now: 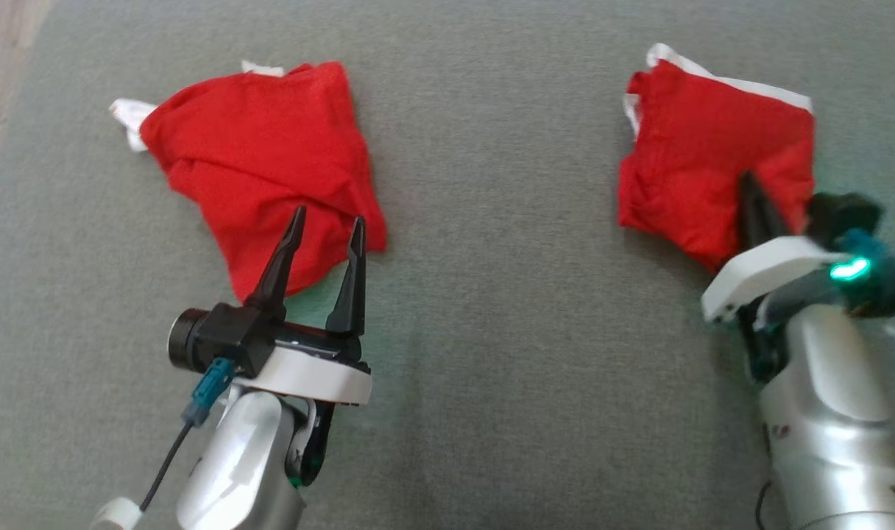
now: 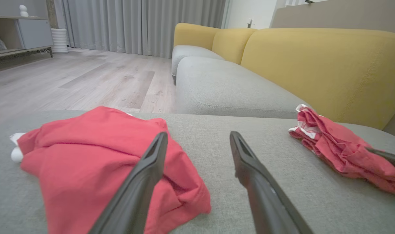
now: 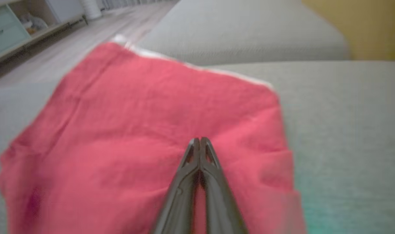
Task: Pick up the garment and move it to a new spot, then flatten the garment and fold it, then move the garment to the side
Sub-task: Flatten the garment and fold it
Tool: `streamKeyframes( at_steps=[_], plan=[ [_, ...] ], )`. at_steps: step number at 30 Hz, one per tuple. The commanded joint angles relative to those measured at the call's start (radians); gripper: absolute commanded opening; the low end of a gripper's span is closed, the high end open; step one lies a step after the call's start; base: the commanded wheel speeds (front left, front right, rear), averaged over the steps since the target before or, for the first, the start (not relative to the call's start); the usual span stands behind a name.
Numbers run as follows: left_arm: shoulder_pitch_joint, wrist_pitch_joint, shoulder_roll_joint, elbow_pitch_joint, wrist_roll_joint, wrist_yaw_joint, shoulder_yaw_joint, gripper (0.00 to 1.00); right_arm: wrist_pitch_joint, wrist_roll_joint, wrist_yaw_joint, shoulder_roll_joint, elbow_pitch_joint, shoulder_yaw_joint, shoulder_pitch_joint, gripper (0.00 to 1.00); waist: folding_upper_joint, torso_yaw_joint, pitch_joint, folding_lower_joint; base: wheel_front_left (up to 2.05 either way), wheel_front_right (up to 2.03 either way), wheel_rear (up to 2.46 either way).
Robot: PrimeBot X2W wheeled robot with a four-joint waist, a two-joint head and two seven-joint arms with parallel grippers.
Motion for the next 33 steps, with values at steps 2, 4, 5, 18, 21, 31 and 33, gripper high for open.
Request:
streamKeyframes(
  at_steps=[2, 4, 5, 18, 21, 31, 33],
  plan=[
    [-0.036, -0.008, 0.006, -0.024, -0.003, 0.0, 0.02, 1.0, -0.023, -0.015, -0.001, 0.001, 0.031, 0.04, -0.022, 0.0, 0.0, 0.011, -0.005, -0.0003, 0.0, 0.0, 0.0],
    [-0.037, -0.008, 0.006, -0.023, -0.006, 0.004, 0.015, 1.0, -0.055, -0.014, -0.001, 0.001, 0.068, 0.058, -0.037, 0.0, 0.0, 0.014, -0.013, -0.0003, 0.0, 0.0, 0.0],
    [-0.037, -0.008, 0.006, -0.022, -0.006, 0.005, 0.013, 1.0, -0.073, -0.012, -0.001, 0.001, 0.078, 0.064, -0.046, 0.0, 0.0, 0.015, -0.019, -0.0003, 0.0, 0.0, 0.0],
    [-0.049, -0.008, 0.006, -0.039, -0.024, 0.014, -0.029, 1.0, -0.098, -0.003, -0.001, 0.001, 0.209, 0.127, -0.248, 0.0, 0.0, 0.056, -0.004, -0.0003, 0.0, 0.0, 0.0],
    [-0.056, -0.008, 0.006, -0.04, -0.034, 0.019, -0.039, 1.0, -0.091, -0.034, -0.001, 0.001, 0.281, 0.098, -0.286, 0.0, 0.0, 0.071, 0.009, -0.0003, 0.0, 0.0, 0.0],
    [-0.059, -0.008, 0.006, -0.029, -0.041, 0.028, -0.035, 1.0, -0.086, 0.011, -0.001, 0.001, 0.455, 0.224, -0.305, 0.0, 0.0, 0.074, 0.002, -0.0003, 0.0, 0.0, 0.0],
    [-0.057, -0.008, 0.006, -0.027, -0.039, 0.028, -0.028, 1.0, -0.1, 0.039, -0.001, 0.001, 0.465, 0.25, -0.294, 0.0, 0.0, 0.063, -0.012, -0.0003, 0.0, 0.0, 0.0]
  ],
)
